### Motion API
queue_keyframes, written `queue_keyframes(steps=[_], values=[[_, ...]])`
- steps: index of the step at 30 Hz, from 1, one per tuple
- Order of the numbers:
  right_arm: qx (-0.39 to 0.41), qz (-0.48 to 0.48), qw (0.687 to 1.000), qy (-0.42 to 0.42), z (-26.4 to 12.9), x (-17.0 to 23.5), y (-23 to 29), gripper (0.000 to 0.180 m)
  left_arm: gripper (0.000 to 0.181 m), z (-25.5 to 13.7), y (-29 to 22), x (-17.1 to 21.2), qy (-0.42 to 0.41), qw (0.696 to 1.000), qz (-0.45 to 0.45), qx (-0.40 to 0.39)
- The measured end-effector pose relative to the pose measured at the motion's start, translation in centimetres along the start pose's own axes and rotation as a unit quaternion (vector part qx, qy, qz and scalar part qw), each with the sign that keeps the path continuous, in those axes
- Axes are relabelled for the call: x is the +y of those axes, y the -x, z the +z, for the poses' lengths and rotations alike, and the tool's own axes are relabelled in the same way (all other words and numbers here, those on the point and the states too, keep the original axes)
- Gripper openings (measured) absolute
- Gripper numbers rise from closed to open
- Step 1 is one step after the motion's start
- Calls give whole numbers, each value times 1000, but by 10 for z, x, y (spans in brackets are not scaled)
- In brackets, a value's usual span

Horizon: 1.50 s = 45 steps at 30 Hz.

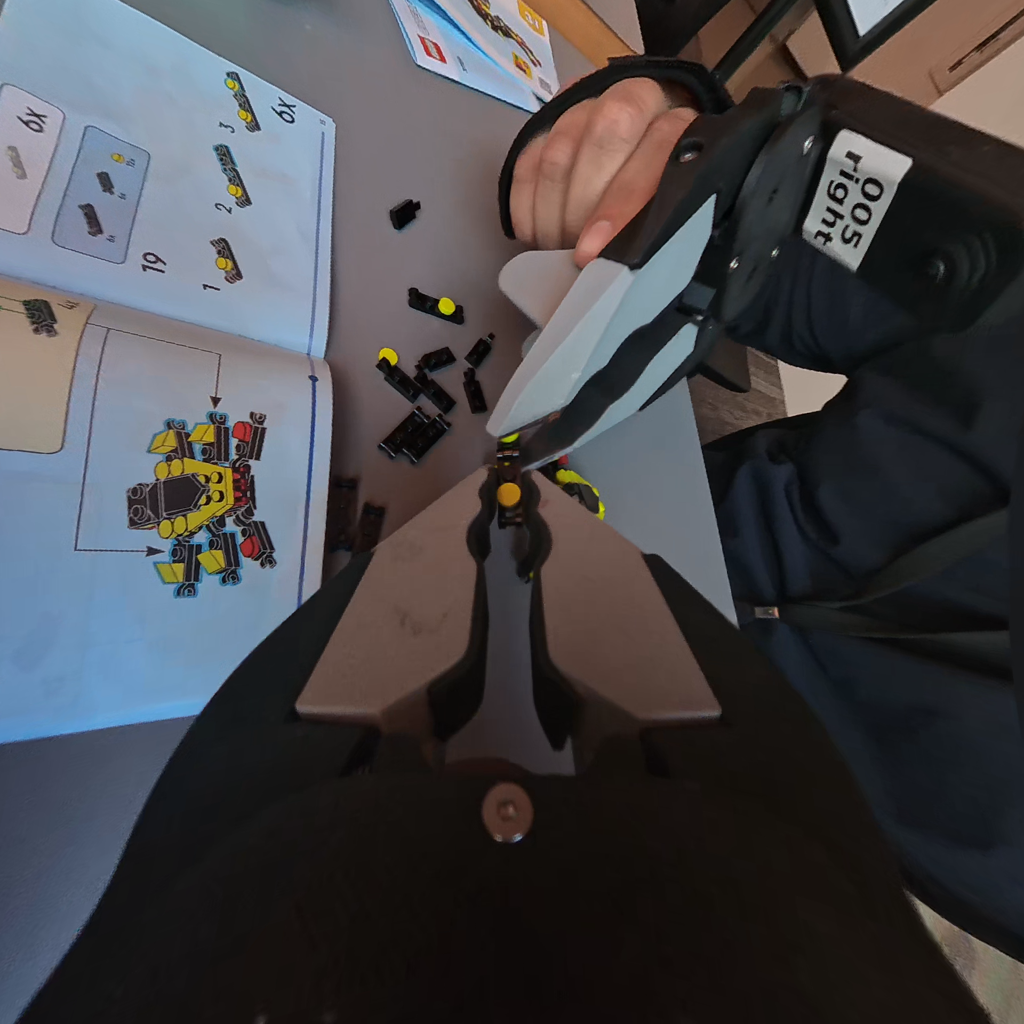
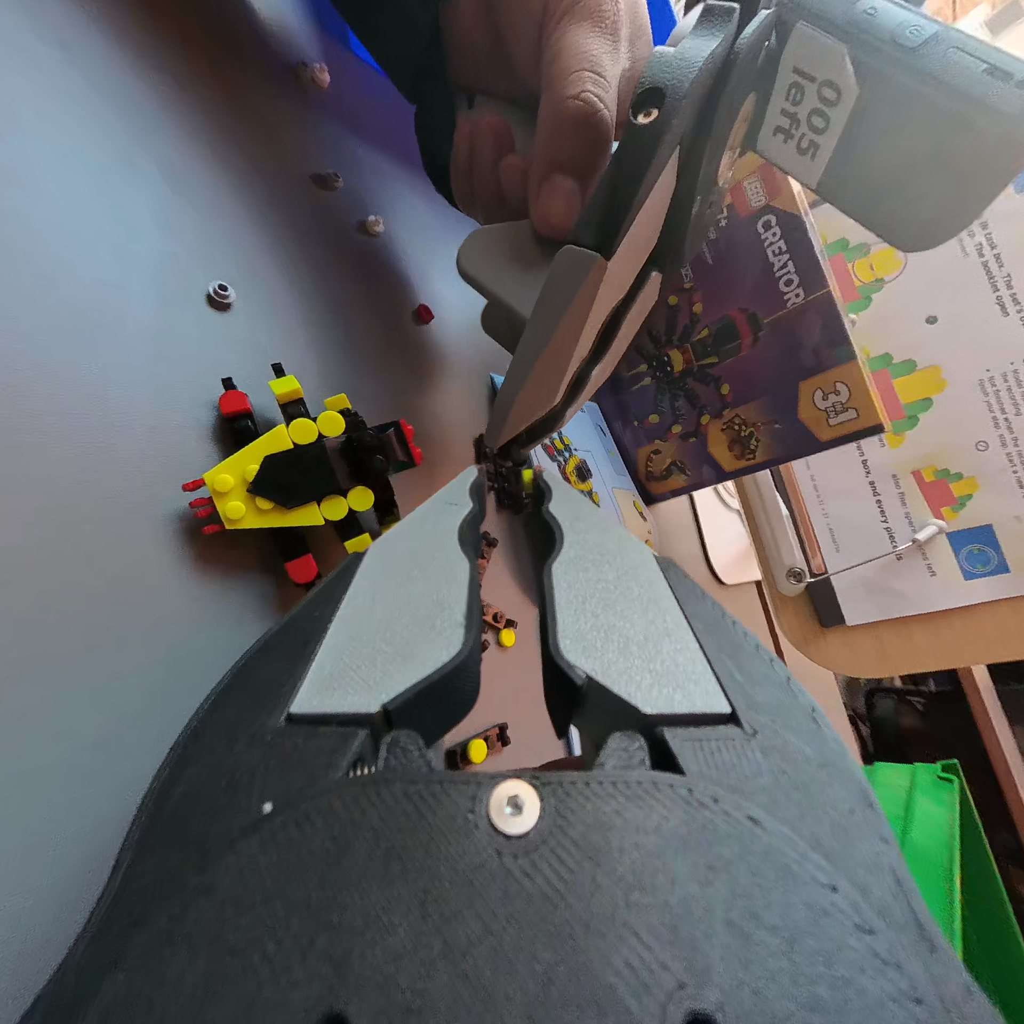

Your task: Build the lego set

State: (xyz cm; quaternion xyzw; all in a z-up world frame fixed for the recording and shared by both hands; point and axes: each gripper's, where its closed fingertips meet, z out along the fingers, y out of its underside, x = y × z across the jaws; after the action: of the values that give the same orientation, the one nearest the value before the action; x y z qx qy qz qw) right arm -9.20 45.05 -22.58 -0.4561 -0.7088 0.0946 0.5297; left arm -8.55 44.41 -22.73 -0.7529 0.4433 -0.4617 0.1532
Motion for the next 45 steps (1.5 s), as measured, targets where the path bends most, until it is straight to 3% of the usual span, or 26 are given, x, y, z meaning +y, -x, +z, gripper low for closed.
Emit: queue_keyframes(steps=[5,11,14,21,31,34,40,45], values=[[-63,127,987,-82,-13,-7,-8,21,5,-5,29,17,63,991,35,-112],[-6,258,960,-104,-31,23,-62,23,5,-2,32,48,189,957,120,-181],[19,284,953,-107,-35,31,-75,20,13,-6,24,50,202,953,141,-174],[44,304,948,-81,-34,49,-84,19,19,-52,6,2,88,965,142,-202],[146,347,926,4,-34,113,-114,26,28,-105,-57,-82,-148,940,182,-248],[170,358,918,17,-38,126,-121,26,33,-83,-80,-75,-136,953,180,-202],[202,374,905,12,-48,132,-127,26,32,-23,-44,-44,-101,953,144,-245],[218,387,896,8,-56,137,-130,27,30,-23,-27,-24,-142,937,144,-284]])
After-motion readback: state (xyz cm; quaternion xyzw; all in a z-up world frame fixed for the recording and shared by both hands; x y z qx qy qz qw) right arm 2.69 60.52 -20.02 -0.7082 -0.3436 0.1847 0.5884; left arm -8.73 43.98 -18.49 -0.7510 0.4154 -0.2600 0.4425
